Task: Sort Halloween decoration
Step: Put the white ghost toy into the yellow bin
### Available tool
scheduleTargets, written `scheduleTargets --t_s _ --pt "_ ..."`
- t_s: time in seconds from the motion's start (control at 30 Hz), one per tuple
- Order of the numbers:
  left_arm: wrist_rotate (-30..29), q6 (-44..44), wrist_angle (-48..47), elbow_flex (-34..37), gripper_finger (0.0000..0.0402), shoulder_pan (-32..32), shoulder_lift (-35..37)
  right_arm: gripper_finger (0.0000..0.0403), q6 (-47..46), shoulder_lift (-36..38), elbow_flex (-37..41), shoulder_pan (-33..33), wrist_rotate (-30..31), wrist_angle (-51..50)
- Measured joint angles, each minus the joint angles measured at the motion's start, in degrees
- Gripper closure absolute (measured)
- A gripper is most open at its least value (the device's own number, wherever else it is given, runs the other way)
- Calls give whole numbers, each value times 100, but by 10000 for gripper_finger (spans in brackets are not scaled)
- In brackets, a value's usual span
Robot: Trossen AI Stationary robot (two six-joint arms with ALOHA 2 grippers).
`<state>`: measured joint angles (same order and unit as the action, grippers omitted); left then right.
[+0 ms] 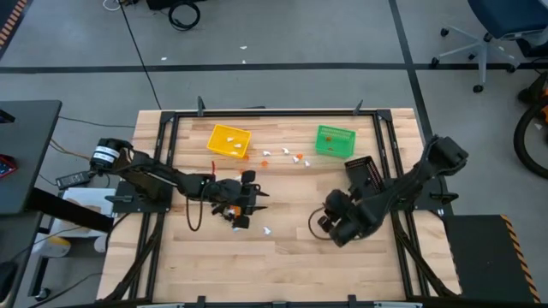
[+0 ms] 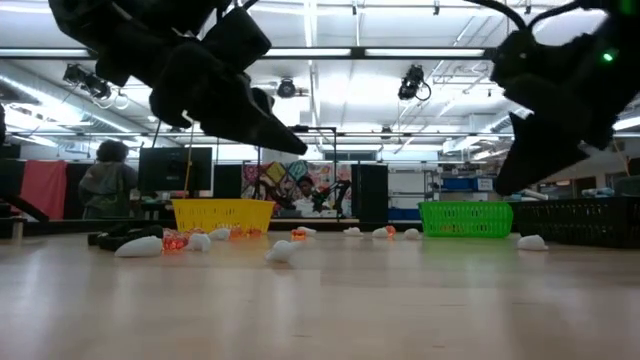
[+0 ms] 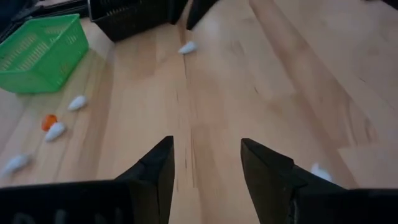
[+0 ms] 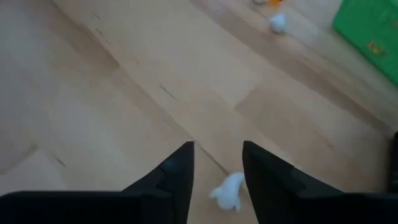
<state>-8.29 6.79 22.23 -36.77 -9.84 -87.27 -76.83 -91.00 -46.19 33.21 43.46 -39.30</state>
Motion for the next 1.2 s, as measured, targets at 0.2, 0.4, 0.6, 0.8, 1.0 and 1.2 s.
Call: scheduleTargets --t_s 0.2,0.4,0.6,0.8,1.0,1.2 --pt "0 22 110 -4 241 8 0 212 -490 -691 3 246 628 180" --pt "-2 26 121 -7 241 8 0 182 -1173 -991 254 721 1357 163" --pt "-5 125 213 -7 241 30 -2 184 -876 -1044 888 1200 1829 1060" --pt "-7 144 294 -7 241 40 -3 195 -518 -1117 1562 1279 1867 2347" --pt "-7 151 271 -7 241 67 -6 197 100 -1112 1820 1183 1906 3017" --pt "-11 153 278 -7 241 67 -6 197 634 -1096 1701 1015 1605 3047"
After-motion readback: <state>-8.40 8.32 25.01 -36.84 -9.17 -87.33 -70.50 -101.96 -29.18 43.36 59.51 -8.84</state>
